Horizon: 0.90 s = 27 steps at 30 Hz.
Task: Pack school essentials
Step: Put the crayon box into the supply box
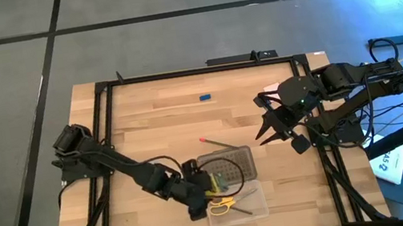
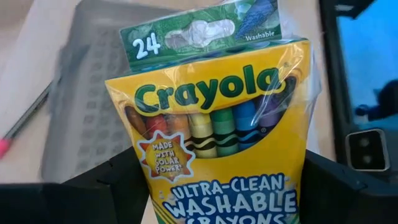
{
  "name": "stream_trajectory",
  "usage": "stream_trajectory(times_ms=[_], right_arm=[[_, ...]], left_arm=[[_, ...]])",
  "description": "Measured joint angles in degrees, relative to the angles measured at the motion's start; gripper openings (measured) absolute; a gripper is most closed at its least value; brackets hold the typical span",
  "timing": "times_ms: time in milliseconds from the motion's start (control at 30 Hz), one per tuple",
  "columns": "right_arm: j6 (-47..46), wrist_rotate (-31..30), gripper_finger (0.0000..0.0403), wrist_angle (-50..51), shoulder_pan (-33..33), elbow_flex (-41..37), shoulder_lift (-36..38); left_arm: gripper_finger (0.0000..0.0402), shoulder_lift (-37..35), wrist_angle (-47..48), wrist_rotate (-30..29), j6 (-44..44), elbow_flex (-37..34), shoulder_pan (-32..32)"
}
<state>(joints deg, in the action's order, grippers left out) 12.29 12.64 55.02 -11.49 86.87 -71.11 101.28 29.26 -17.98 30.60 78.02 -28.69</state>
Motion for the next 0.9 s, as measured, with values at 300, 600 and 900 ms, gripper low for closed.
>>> stream_trajectory(times_ms=[300,600,900], right_arm=[[-0.01,0.01,0.009,-1.34,0.0,0.0,0.02],[-0.05,0.01,0.009,-1.25,0.0,0.0,0.0],[-3.04,0.08,0.009,-0.58,0.0,0.0,0.0]], left_arm=[[0.0301,1.88,-6.13,3.58,-7.02,-0.07,1.55],[0.0301,5.68,-10.18,5.77,-10.64,-0.02,1.83],[0.0301,10.17,-13.18,7.74,-9.73,-0.02,1.84]])
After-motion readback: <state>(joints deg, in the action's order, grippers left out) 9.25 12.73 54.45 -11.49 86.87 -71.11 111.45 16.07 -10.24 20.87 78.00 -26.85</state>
